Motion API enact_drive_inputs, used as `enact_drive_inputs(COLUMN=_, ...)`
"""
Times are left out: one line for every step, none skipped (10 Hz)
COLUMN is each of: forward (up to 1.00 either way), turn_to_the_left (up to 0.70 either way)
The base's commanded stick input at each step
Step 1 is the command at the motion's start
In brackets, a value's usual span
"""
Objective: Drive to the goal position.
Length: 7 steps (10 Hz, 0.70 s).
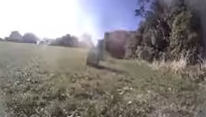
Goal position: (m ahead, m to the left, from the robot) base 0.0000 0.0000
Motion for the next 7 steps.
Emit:
enact_drive_inputs(forward=0.50, turn_to_the_left=0.46)
enact_drive_inputs(forward=0.50, turn_to_the_left=0.27)
enact_drive_inputs(forward=0.50, turn_to_the_left=0.12)
enact_drive_inputs(forward=0.50, turn_to_the_left=0.00)
enact_drive_inputs(forward=0.50, turn_to_the_left=0.00)
enact_drive_inputs(forward=0.50, turn_to_the_left=0.00)
enact_drive_inputs(forward=0.50, turn_to_the_left=0.00)
